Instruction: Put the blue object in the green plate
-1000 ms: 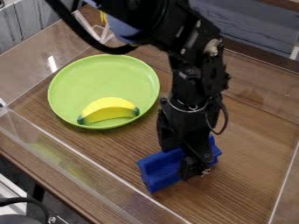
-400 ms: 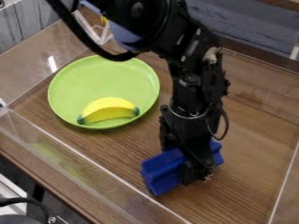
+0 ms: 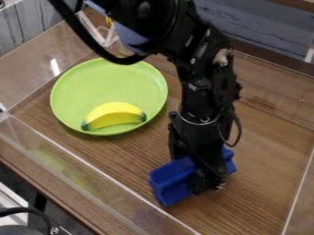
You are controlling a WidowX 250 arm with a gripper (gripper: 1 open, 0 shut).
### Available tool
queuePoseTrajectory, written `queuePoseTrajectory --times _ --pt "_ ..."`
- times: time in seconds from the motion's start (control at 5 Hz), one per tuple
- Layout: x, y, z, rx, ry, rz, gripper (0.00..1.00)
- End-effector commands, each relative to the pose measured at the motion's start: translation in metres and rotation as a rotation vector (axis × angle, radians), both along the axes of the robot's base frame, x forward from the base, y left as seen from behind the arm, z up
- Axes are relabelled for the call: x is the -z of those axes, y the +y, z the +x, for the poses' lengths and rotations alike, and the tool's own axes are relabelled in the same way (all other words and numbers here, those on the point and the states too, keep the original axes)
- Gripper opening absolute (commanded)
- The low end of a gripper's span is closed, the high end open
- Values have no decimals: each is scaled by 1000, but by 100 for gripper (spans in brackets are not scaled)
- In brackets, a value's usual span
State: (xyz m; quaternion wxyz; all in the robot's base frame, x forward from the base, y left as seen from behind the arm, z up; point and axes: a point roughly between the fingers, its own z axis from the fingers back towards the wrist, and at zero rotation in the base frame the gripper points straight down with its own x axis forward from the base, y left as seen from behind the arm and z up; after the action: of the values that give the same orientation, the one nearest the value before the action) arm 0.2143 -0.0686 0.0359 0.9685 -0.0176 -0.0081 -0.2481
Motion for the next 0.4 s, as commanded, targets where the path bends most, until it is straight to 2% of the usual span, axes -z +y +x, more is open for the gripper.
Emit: queuePoseTrajectory --times 0.0,0.2 --pt "-3 1 1 -18 -2 -10 0" --pt "-10 2 1 -24 7 0 0"
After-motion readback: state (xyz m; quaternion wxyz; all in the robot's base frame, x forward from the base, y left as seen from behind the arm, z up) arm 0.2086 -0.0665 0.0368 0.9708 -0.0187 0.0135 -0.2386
